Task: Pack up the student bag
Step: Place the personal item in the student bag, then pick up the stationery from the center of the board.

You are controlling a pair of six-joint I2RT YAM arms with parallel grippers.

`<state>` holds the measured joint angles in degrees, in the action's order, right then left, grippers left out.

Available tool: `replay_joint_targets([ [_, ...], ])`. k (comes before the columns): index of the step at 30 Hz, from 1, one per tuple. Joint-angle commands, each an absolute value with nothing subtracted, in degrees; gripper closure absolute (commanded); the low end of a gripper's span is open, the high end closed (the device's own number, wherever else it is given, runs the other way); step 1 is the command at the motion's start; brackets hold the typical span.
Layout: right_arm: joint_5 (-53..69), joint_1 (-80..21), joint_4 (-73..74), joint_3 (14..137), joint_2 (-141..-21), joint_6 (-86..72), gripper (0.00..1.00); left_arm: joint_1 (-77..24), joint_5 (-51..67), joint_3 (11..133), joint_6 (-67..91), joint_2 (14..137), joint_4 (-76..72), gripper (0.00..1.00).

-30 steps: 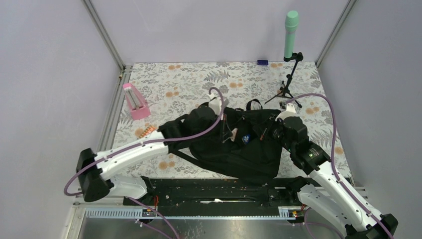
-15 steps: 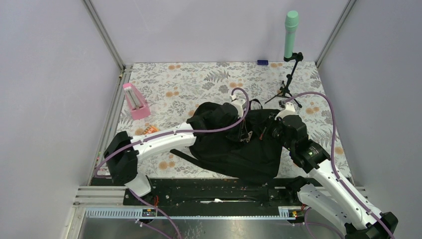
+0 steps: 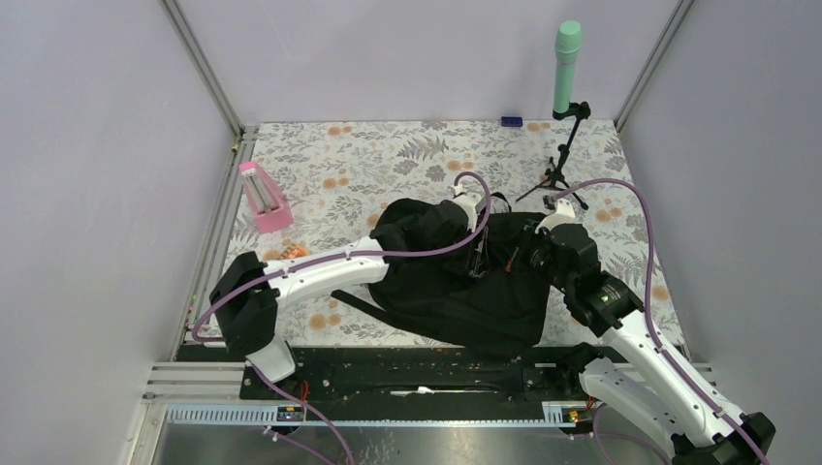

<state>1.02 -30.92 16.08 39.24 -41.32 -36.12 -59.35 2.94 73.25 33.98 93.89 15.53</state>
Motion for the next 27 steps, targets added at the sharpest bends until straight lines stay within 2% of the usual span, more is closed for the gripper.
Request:
replay_joint_targets([
  [1,3.9,-31.4,10.4,42.6,-40.3,-37.6,1.0,-59.4,-2.6,74.0,32.0,89.2,14.5,0.55],
  [7,3.5,-31.4,10.4,42.1,-40.0,-37.5,1.0,-57.3,-9.7,66.9,29.9,79.3,14.9,0.45],
  [12,3.1,-31.4,10.4,42.0,-39.7,-37.2,1.0,-52.0,-16.2,58.9,28.1,69.4,18.0,0.22],
  [17,2.7,-31.4,10.2,41.4,-39.6,-37.1,1.0,-39.3,-15.8,53.1,27.6,62.1,24.0,0.13],
  [21,2.6,-31.4,10.3,41.4,-39.3,-36.9,1.0,-27.6,-16.4,51.3,26.2,61.0,30.8,0.08],
  [27,2.1,-31.3,10.2,41.1,-38.6,-36.5,1.0,-6.6,-9.5,45.4,26.1,58.4,30.5,0.05],
])
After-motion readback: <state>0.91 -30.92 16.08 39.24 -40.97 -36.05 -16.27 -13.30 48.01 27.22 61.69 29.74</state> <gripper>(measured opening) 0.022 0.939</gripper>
